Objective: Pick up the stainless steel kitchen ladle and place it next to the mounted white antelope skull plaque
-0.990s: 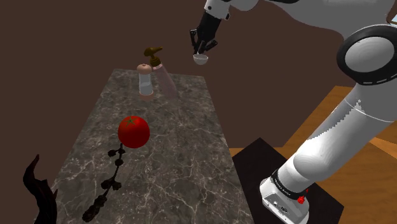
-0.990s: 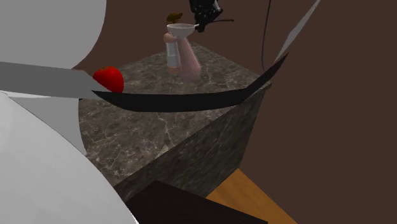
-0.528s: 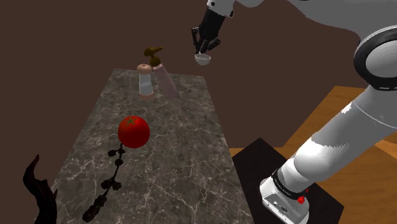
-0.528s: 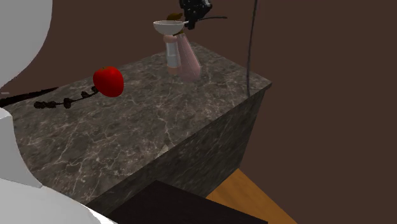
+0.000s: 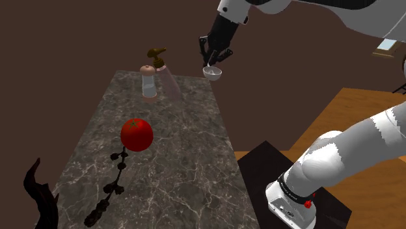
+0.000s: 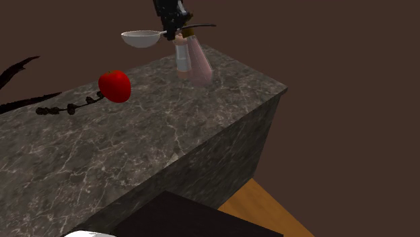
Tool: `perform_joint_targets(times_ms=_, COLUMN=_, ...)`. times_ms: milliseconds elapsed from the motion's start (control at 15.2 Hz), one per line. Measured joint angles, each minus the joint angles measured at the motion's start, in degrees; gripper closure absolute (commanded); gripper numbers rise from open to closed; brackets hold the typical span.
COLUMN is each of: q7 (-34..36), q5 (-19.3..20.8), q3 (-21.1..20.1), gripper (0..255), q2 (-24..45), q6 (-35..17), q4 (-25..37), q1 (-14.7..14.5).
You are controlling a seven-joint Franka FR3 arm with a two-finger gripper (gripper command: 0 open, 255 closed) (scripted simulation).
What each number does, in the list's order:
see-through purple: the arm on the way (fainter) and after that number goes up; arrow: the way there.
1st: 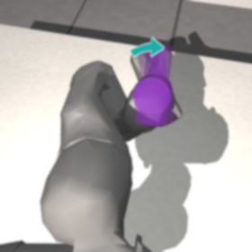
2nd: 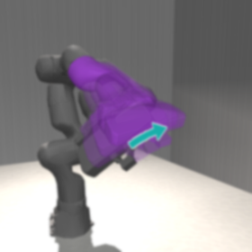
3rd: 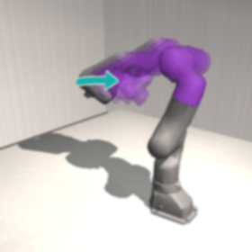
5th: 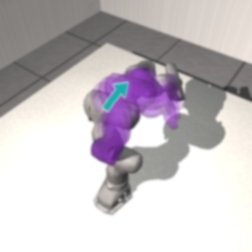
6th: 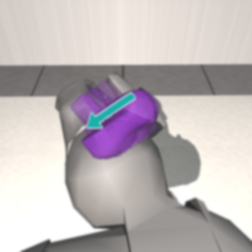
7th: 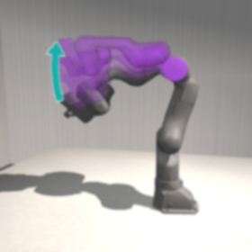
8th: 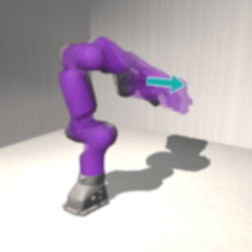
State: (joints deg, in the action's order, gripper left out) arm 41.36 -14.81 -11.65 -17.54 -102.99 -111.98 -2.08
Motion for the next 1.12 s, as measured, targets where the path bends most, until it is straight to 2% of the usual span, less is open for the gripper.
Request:
perform_joint_targets(times_ms=594, q7=7.53, q5=-3.81, q3=-4.82, gripper=255, q2=-13.9, q6=1.14, q4=-10.71, q1=-4.07)
perform_joint_targets(times_ms=1122, q7=15.92, q5=-8.06, q3=-10.5, gripper=255, q2=-23.29, q6=3.14, q4=-15.61, q1=-8.29)
